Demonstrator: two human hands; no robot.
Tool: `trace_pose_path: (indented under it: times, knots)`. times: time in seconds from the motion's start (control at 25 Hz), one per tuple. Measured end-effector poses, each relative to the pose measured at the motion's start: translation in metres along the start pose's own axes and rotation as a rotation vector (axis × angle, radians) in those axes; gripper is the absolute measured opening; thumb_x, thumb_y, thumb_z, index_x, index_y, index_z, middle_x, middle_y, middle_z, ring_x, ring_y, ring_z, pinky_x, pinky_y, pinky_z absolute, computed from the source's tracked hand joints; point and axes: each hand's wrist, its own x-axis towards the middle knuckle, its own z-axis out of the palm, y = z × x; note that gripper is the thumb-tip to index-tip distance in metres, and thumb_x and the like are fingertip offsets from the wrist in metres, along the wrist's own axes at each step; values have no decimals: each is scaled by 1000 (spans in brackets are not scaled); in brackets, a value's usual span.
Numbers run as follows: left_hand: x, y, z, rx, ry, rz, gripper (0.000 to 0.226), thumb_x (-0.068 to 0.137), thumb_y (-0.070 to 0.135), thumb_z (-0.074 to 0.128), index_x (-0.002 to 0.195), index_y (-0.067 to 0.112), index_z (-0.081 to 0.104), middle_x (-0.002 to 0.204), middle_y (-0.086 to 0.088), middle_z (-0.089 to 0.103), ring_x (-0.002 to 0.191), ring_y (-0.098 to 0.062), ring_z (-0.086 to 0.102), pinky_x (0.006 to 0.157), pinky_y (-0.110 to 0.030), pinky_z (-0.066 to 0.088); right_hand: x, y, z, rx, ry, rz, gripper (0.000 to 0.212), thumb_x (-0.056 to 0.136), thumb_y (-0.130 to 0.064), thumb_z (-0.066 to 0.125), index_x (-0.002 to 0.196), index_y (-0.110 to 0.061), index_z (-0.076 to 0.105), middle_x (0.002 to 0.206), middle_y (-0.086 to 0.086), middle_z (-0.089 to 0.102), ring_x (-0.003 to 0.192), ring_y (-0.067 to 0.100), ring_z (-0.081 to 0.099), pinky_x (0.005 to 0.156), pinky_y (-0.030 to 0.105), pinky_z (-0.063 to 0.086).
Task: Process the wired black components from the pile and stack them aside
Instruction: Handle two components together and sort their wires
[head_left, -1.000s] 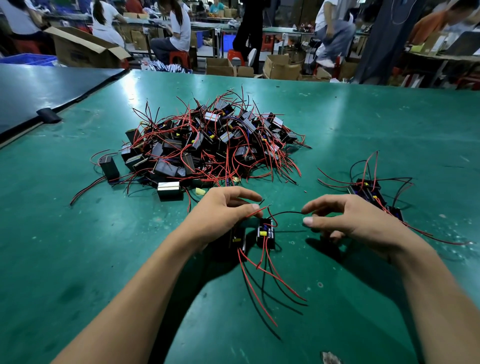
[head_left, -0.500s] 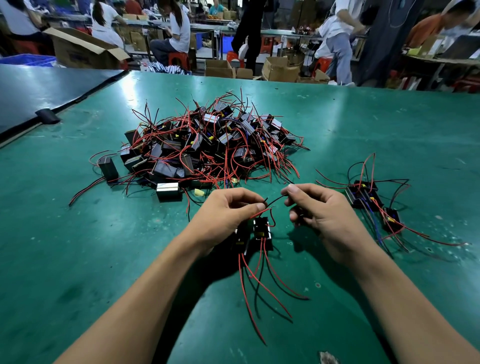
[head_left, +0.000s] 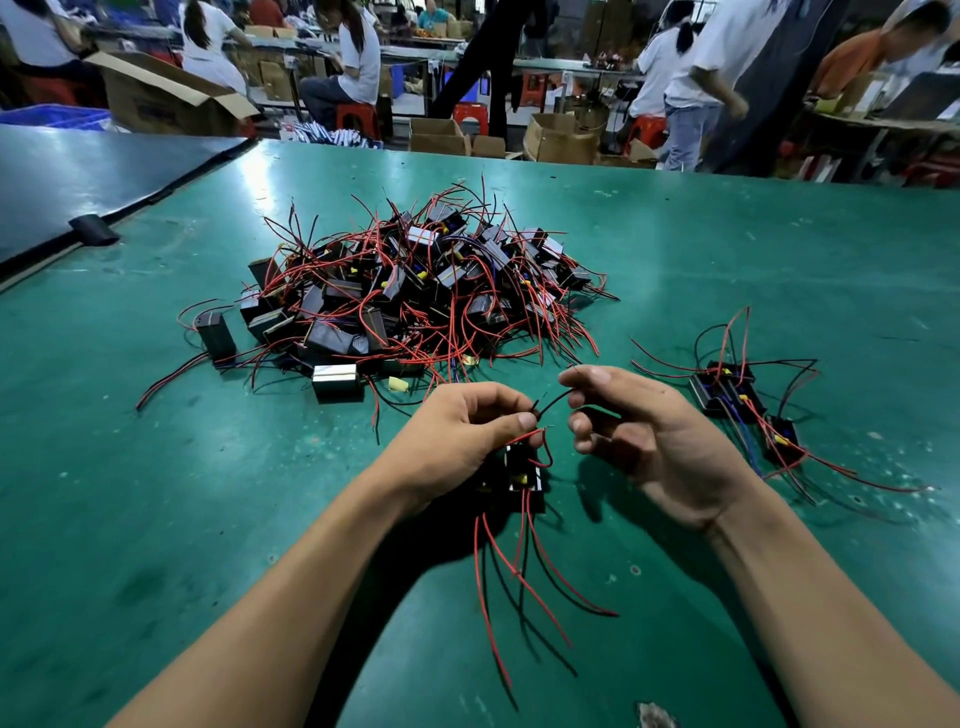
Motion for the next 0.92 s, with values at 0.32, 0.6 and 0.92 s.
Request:
trace_pose_path:
  times: [0.32, 0.6, 0.92]
  knots:
    - [-1, -1, 0, -7, -90, -11, 7, 92, 0, 60, 96, -1, 66, 74, -6, 69, 67, -11, 65, 66, -22, 56, 5, 10, 4, -23, 107, -166, 26, 63, -30, 87, 86, -21, 80, 85, -2, 73, 75, 8, 66, 62, 20, 51]
    - [1, -2, -1, -52, -38, -1, 3, 88, 4, 67, 91, 4, 68, 90, -16, 75, 79, -17, 71, 70, -25, 57, 5, 13, 15, 74, 214, -227, 18, 67, -27, 81, 82, -18, 79, 76, 5, 72, 71, 15, 70, 66, 24, 57]
    - [2, -4, 0, -34, 32, 18, 4, 86, 9, 71, 90, 7, 70, 75, -2, 69, 67, -17, 59, 65, -26, 51, 3, 14, 14, -63, 181, -145, 25, 86, -30, 63, 98, -14, 78, 94, 8, 75, 85, 17, 73, 70, 21, 56]
